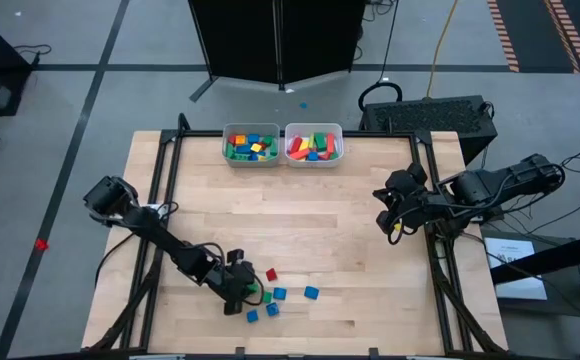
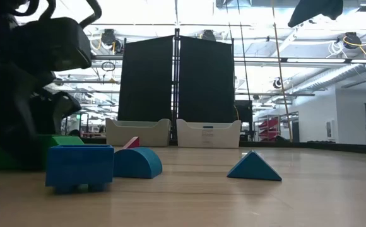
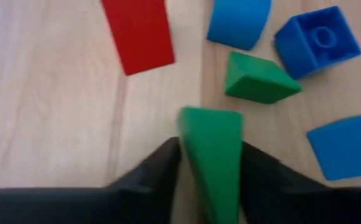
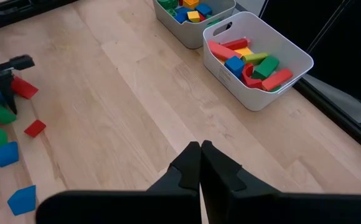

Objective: Sort blocks by size
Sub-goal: Put the green triangular block into the gray bin

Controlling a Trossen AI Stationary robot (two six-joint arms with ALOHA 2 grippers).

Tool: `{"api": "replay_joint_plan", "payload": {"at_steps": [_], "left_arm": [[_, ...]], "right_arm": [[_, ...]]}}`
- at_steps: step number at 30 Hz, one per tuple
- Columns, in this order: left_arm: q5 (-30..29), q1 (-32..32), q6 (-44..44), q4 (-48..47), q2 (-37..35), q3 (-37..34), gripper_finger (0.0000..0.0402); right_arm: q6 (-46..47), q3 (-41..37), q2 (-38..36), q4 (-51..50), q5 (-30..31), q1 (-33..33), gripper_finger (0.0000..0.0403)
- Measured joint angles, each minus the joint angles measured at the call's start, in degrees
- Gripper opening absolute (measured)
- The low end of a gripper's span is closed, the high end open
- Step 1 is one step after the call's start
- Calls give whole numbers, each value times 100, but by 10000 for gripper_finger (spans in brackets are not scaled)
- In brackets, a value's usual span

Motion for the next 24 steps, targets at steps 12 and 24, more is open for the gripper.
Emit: {"api": "replay_joint_plan", "payload": {"at_steps": [12,24], "left_arm": [[-391,543,148,93,-831,165,52],[-1832,4285,2339,-1515,-3318,271,52]], "right_arm": [[-20,0,-2,-1,2,0,0],[270,0,0,14,44,0,0]]}}
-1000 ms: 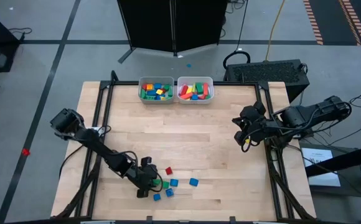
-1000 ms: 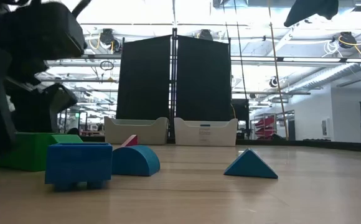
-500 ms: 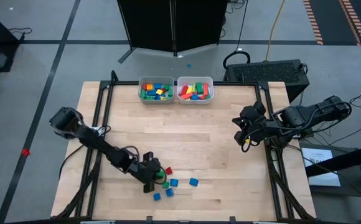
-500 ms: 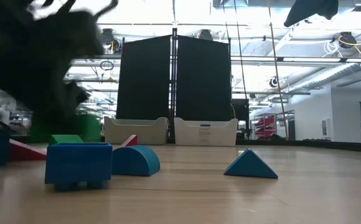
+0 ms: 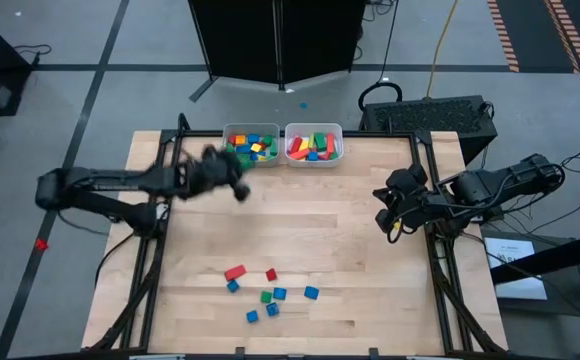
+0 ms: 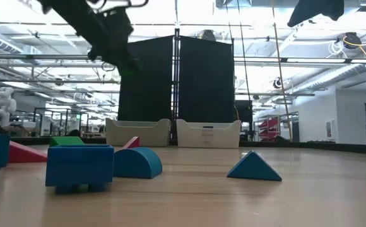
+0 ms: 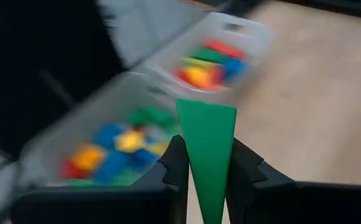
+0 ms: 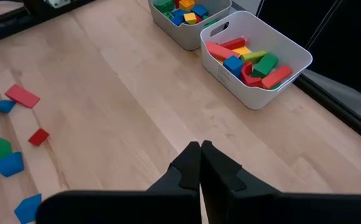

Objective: Sort blocks by size
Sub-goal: Put the green triangular block into the gray bin, then put the red rectangle block into the gray bin

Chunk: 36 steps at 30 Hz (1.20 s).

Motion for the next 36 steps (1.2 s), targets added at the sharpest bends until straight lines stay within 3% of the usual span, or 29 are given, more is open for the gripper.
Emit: {"api": "replay_joint_plan", "payload": {"at_steps": [4,8,13,19,23,26,30,33,36], "left_arm": [[882,1544,892,-5,-14,-2,52],[2104,2519,1450,144,343,-4,55],[2298,3041,2039,825,876,-6,124],[2914,3124,2600,1435,1363,-6,218],[4000,2910,1793,1045,1299,-4,256],[4894,2431,1440,70,1180,-2,258],[4936,1264,1089,-1280,1133,-83,250],[4842,191,-44,-1232,1061,-364,248],[4196,-972,-1273,-1085,1008,-521,248]], "right_arm": [[123,0,0,4,38,-1,0],[267,0,0,5,153,0,0],[372,0,0,7,318,-2,0],[446,0,0,11,331,-2,0],[457,0,0,9,299,-2,0],[446,0,0,6,294,-2,0],[317,0,0,1,294,-2,0],[249,0,0,-7,292,-2,0],[140,0,2,-14,288,-2,0]]}}
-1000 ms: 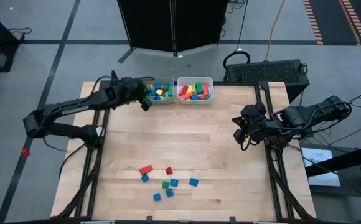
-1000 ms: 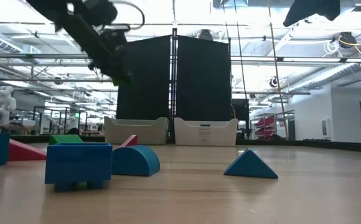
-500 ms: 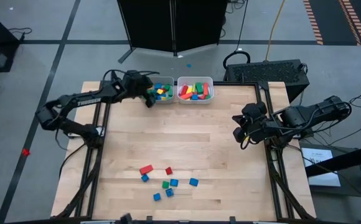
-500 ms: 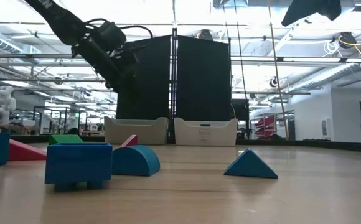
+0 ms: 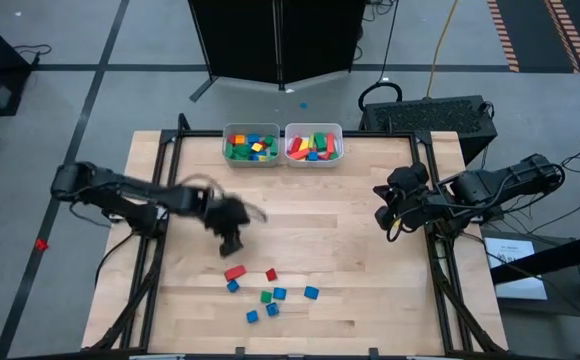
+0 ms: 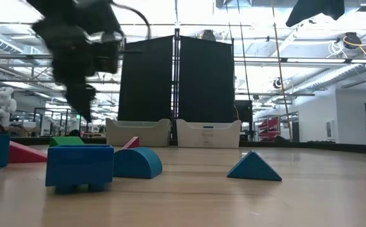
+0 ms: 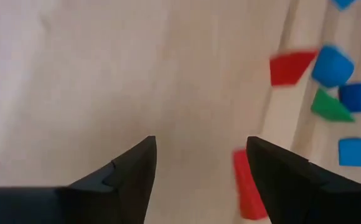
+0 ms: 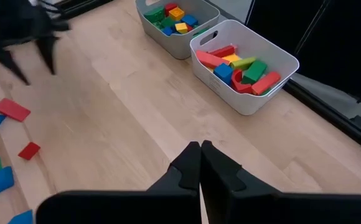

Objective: Sort blocks by size
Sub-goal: Put the red rectangle block into the gray bin

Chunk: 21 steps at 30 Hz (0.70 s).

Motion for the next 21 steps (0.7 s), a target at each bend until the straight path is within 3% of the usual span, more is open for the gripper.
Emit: {"api": "replay_joint_plan", "payload": {"at_steps": [5,10,14,21], "left_arm": [[-1529,-1757,-1975,42,-37,-30,248],[-2628,-2917,-3541,66,-37,-30,248],[-2993,-3408,-4223,70,-8,-27,248],[-3279,-3796,-4367,48,415,-27,248]], "right_arm": [[-229,0,0,-12,-5,0,0],[-368,0,0,-15,-7,0,0],[-501,0,0,-17,-9,0,0],[-544,0,0,-19,-16,0,0]]}}
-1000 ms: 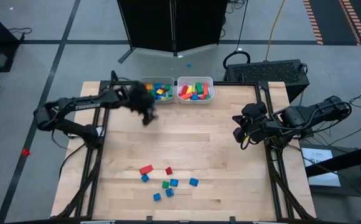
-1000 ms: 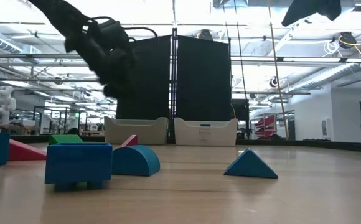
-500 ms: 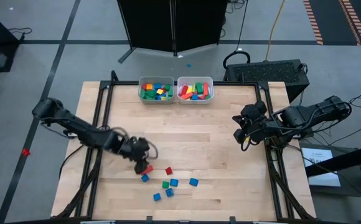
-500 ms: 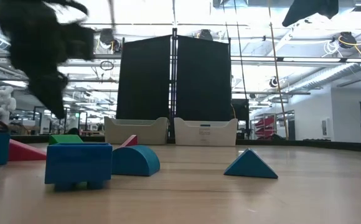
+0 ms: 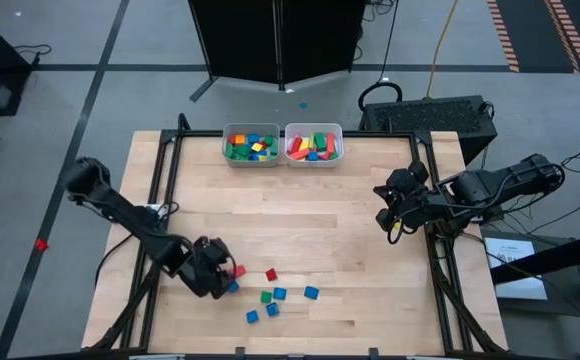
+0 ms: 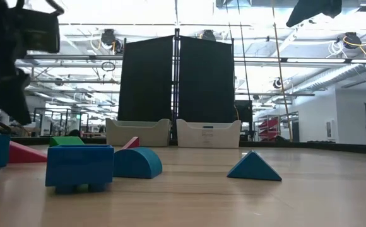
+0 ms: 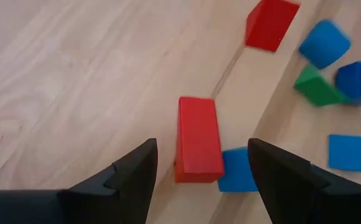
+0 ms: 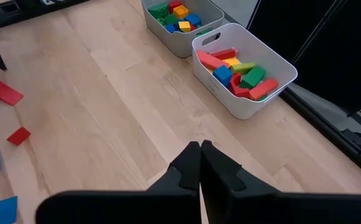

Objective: Sort blocks by size
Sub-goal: Put the red rectangle block into the gray bin

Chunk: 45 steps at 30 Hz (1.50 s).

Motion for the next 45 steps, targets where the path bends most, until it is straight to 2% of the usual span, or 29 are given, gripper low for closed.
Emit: {"api": "replay_joint_plan", "payload": {"at_steps": [12,19,22,26,31,35,39,42,45], "left_arm": [[-93,-180,63,274,1101,4,248],[-229,-257,130,282,1473,37,244],[-272,-250,129,243,1478,37,208],[-253,-240,145,267,1479,35,121],[-201,-100,156,357,1206,7,119],[-634,402,374,287,614,64,119],[-1101,1319,1048,310,-127,74,119],[-1380,2246,1971,446,-577,74,119],[-1295,3305,3192,976,-771,74,119]], "right_arm": [[33,0,0,2,-19,1,0],[44,0,0,2,-17,0,0],[46,0,0,4,-4,0,0],[65,0,0,4,9,2,0],[100,0,0,4,12,1,0],[107,0,0,4,14,0,0],[154,0,0,8,53,1,0],[186,0,0,41,60,0,0],[289,0,0,46,62,2,0]]}}
